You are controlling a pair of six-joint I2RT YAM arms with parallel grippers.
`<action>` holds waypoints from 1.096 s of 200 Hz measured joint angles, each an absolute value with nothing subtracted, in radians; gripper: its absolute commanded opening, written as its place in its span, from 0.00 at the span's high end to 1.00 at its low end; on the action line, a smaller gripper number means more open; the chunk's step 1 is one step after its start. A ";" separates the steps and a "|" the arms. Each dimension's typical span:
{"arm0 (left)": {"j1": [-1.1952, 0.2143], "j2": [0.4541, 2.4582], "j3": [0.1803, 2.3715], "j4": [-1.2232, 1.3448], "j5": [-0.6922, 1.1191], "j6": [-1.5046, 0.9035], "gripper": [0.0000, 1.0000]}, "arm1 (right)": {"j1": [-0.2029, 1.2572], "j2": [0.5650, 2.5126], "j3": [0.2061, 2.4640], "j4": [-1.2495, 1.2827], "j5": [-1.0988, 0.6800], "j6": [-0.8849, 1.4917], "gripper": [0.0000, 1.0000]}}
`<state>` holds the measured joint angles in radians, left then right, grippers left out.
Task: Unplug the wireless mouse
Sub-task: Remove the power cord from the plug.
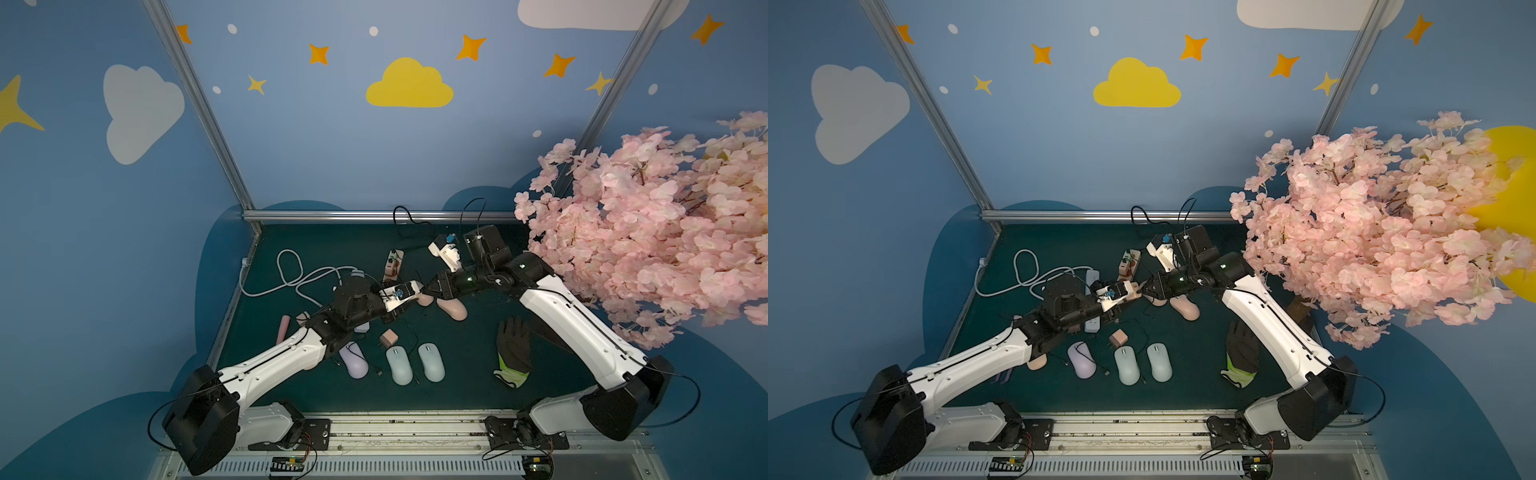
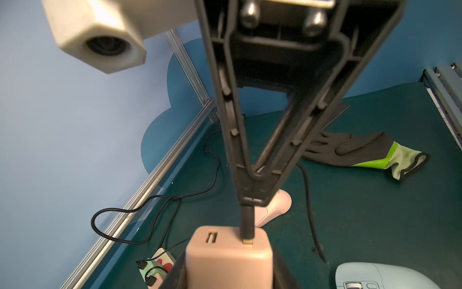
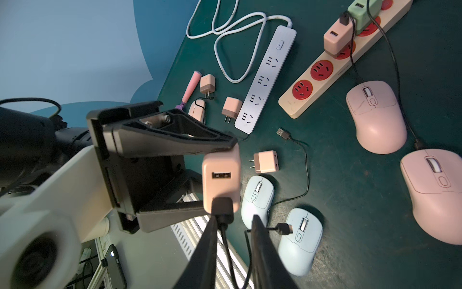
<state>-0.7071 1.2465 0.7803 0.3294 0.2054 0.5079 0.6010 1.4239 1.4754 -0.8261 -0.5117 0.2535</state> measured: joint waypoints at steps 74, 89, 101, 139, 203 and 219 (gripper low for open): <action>-0.707 1.246 0.780 0.330 0.206 0.508 0.96 | 0.601 1.425 1.473 -0.820 -0.547 0.252 0.79; -0.707 1.246 0.780 0.330 0.206 0.508 0.96 | 0.601 1.425 1.471 -0.818 -0.556 0.250 0.76; -0.707 1.246 0.780 0.330 0.206 0.508 0.96 | 0.601 1.425 1.469 -0.818 -0.565 0.249 0.76; -0.707 1.246 0.780 0.330 0.206 0.509 0.96 | 0.601 1.425 1.464 -0.819 -0.588 0.242 0.78; -0.707 1.246 0.779 0.329 0.205 0.509 0.97 | 0.599 1.425 1.457 -0.820 -0.592 0.226 0.96; -0.707 1.246 0.778 0.329 0.204 0.509 0.96 | 0.599 1.425 1.456 -0.820 -0.591 0.224 1.00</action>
<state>-0.7071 1.2465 0.7784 0.3294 0.2043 0.5091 0.5987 1.4246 1.4563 -0.8200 -0.5915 0.2245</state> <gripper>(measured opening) 0.433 0.129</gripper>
